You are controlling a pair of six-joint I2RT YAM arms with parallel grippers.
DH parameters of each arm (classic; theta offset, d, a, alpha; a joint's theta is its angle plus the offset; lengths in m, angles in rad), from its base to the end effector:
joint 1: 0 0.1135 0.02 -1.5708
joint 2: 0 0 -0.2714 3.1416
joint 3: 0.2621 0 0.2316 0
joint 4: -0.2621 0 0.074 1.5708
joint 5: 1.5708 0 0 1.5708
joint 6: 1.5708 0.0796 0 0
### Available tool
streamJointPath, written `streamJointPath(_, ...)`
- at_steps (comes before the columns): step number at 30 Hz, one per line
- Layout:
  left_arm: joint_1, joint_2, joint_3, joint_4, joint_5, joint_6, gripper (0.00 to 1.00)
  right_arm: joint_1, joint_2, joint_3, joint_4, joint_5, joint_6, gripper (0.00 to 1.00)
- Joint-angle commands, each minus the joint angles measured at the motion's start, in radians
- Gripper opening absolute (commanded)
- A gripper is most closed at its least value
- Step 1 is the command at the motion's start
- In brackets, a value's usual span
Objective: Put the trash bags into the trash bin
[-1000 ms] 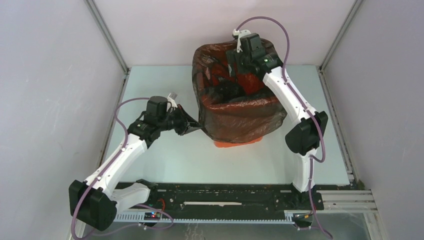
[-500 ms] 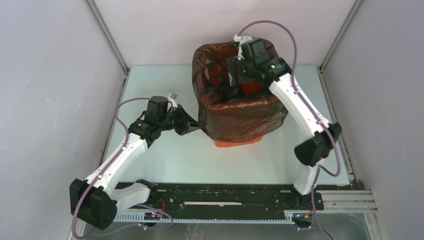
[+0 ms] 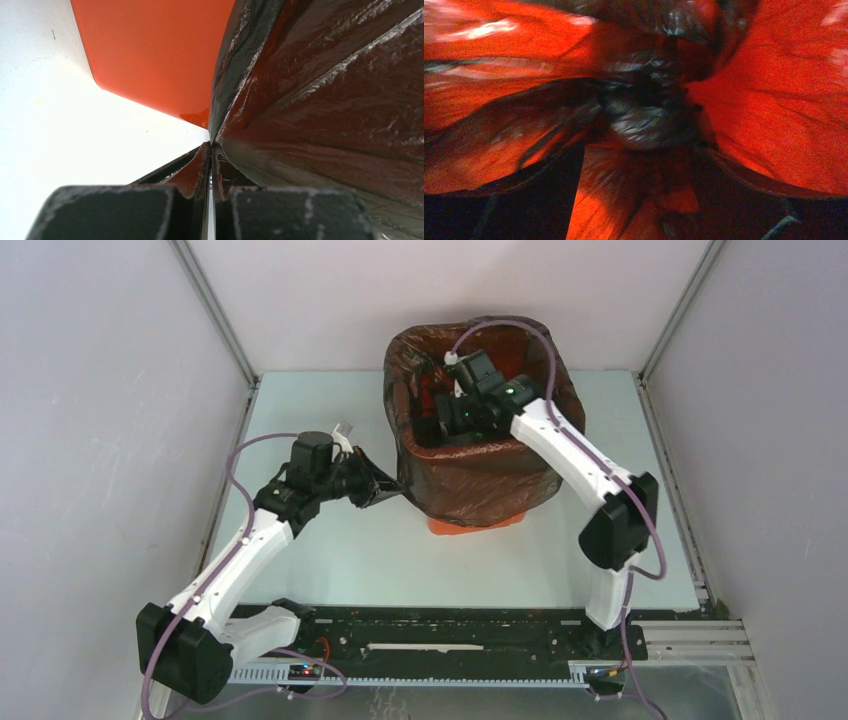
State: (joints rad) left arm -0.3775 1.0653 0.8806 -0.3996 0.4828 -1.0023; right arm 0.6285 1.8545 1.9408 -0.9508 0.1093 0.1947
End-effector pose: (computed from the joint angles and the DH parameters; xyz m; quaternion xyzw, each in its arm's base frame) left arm 0.2095 -0.1228 0.2892 -0.1551 0.8487 -0.4550 0.2206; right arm 0.3392 0.2358 0.3366 -0.1832 0.9190 0.0912 0.3370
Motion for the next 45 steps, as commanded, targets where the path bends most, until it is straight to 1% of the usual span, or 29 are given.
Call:
streamJointPath(1, -0.003, 0.011, 0.024, 0.030, 0.023, 0.010, 0.06, 0.000, 0.078, 0.008, 0.007, -0.023, 0.056, 0.85)
streamJointPath(5, -0.003, 0.016, 0.026, 0.039, 0.026, 0.011, 0.05, 0.003, 0.114, -0.016, 0.059, -0.032, 0.071, 0.85)
streamJointPath(8, -0.003, 0.015, 0.029, 0.039, 0.028, 0.017, 0.05, 0.006, 0.127, 0.027, 0.022, -0.034, 0.077, 0.85)
streamJointPath(11, -0.003, 0.011, 0.023, 0.039, 0.025, 0.022, 0.05, 0.008, 0.101, 0.083, -0.026, -0.026, 0.078, 0.85)
streamJointPath(15, -0.003, 0.014, 0.017, 0.039, 0.031, 0.027, 0.06, 0.005, 0.022, 0.149, -0.089, -0.004, 0.075, 0.86)
streamJointPath(17, -0.003, 0.015, 0.016, 0.031, 0.028, 0.036, 0.11, 0.002, -0.012, 0.198, -0.122, 0.008, 0.072, 0.87)
streamJointPath(19, -0.003, 0.012, 0.022, 0.013, 0.018, 0.046, 0.18, -0.002, -0.040, 0.264, -0.159, 0.015, 0.074, 0.88)
streamJointPath(21, -0.002, 0.004, 0.032, -0.007, 0.004, 0.056, 0.28, -0.008, -0.065, 0.343, -0.198, 0.017, 0.076, 0.89)
streamJointPath(23, 0.003, -0.009, 0.047, -0.042, -0.015, 0.069, 0.41, -0.011, -0.095, 0.389, -0.219, 0.017, 0.080, 0.90)
streamJointPath(26, 0.022, -0.054, 0.059, -0.091, -0.045, 0.085, 0.53, -0.013, -0.164, 0.399, -0.233, 0.006, 0.097, 0.90)
streamJointPath(29, 0.058, -0.115, 0.061, -0.136, -0.066, 0.098, 0.64, -0.011, -0.270, 0.345, -0.237, -0.001, 0.123, 0.90)
streamJointPath(31, 0.094, -0.152, 0.052, -0.146, -0.069, 0.098, 0.72, -0.010, -0.379, 0.274, -0.215, -0.034, 0.143, 0.90)
streamJointPath(32, 0.107, -0.166, 0.050, -0.146, -0.073, 0.096, 0.79, -0.010, -0.439, 0.229, -0.186, -0.066, 0.151, 0.91)
streamJointPath(33, 0.118, -0.173, 0.047, -0.141, -0.076, 0.089, 0.94, -0.011, -0.500, 0.169, -0.149, -0.109, 0.160, 0.94)
streamJointPath(34, 0.129, -0.173, 0.045, -0.127, -0.072, 0.076, 0.98, -0.012, -0.559, 0.112, -0.087, -0.159, 0.165, 0.98)
streamJointPath(36, 0.144, -0.159, 0.030, -0.068, -0.039, 0.024, 1.00, -0.012, -0.677, -0.013, 0.011, -0.219, 0.184, 1.00)
streamJointPath(37, 0.148, -0.149, 0.022, -0.011, -0.022, -0.009, 1.00, -0.012, -0.737, -0.061, 0.062, -0.236, 0.199, 1.00)
streamJointPath(40, 0.149, -0.107, 0.011, 0.071, 0.023, -0.084, 0.98, -0.013, -0.880, -0.173, 0.160, -0.223, 0.246, 1.00)
streamJointPath(42, 0.149, -0.104, 0.015, 0.072, 0.012, -0.093, 0.97, -0.017, -0.936, -0.204, 0.132, -0.133, 0.264, 1.00)
streamJointPath(44, 0.149, -0.119, 0.014, 0.069, -0.011, -0.089, 0.99, -0.038, -0.963, -0.211, 0.041, 0.014, 0.300, 1.00)
streamJointPath(45, 0.149, -0.125, 0.013, 0.068, -0.014, -0.091, 0.99, -0.050, -0.969, -0.211, 0.000, 0.034, 0.306, 1.00)
